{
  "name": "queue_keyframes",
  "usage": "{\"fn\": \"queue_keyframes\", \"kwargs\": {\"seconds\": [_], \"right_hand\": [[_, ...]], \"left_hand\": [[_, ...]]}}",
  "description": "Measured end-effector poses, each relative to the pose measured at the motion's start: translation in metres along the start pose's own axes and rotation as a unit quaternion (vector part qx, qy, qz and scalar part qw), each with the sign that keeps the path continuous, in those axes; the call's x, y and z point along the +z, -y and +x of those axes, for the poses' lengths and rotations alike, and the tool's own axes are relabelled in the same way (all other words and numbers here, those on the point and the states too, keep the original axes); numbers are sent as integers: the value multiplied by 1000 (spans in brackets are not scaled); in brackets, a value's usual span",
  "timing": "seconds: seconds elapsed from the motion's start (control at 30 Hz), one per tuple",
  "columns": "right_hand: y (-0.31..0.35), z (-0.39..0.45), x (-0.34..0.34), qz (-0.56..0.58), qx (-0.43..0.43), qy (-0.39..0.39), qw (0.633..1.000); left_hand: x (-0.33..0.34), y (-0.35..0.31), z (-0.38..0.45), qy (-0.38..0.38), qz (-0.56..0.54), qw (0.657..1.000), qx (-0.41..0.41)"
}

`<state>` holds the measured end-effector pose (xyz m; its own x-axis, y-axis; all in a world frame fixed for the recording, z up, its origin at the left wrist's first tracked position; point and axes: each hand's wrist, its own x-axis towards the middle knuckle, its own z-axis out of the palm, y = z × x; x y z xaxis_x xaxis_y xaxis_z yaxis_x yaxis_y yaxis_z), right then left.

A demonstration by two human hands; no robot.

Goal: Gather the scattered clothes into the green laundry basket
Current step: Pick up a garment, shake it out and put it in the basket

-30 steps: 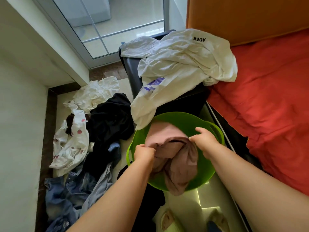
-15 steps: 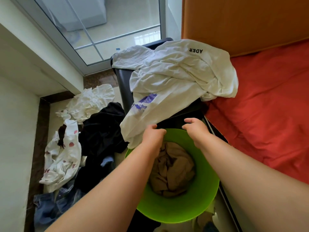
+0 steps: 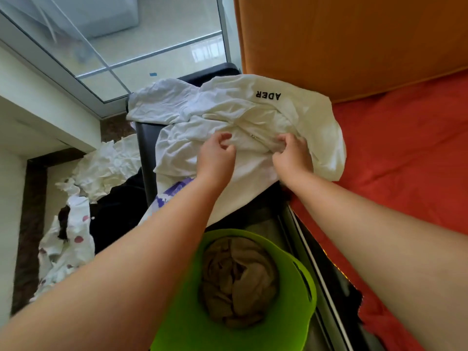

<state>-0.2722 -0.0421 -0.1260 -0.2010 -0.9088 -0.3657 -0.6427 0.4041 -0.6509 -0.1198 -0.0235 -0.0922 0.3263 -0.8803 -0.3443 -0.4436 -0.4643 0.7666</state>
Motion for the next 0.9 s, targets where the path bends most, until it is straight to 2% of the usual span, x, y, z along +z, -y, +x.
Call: {"fn": "queue_keyframes", "kwargs": {"seconds": [0.07, 0.17, 0.23, 0.3, 0.4, 0.47, 0.57, 0.7, 0.8, 0.87, 0.9], "right_hand": [[-4, 16, -3, -31, -14, -39, 999], [-11, 29, -4, -68, -71, -62, 993], [-16, 33, -3, -81, -120, -62, 987], [-18, 35, -4, -88, -162, -48, 982], [-18, 39, -7, -66, -192, -13, 979], [-17, 41, -9, -73, -196, 6, 978], [-11, 40, -7, -151, -168, 20, 974], [2, 30, -8, -238, -157, 39, 958], [9, 10, -16, -355, -162, 15, 921], [8, 5, -25, -393, -153, -17, 907], [17, -9, -27, -397, -168, -36, 901]], "left_hand": [[3, -14, 21, -15, 87, 993, 77], [9, -29, 41, -29, 203, 964, 172], [17, -34, 52, -43, 274, 941, 193], [19, -39, 64, -65, 308, 932, 179], [7, -51, 79, -89, 265, 946, 162], [-10, -61, 83, -105, 220, 951, 191], [-33, -75, 79, -144, 153, 951, 226], [-61, -88, 65, -163, 18, 966, 201], [-101, -84, 51, -192, 35, 959, 208], [-120, -80, 44, -191, 95, 950, 227], [-142, -74, 31, -185, 158, 936, 254]]}}
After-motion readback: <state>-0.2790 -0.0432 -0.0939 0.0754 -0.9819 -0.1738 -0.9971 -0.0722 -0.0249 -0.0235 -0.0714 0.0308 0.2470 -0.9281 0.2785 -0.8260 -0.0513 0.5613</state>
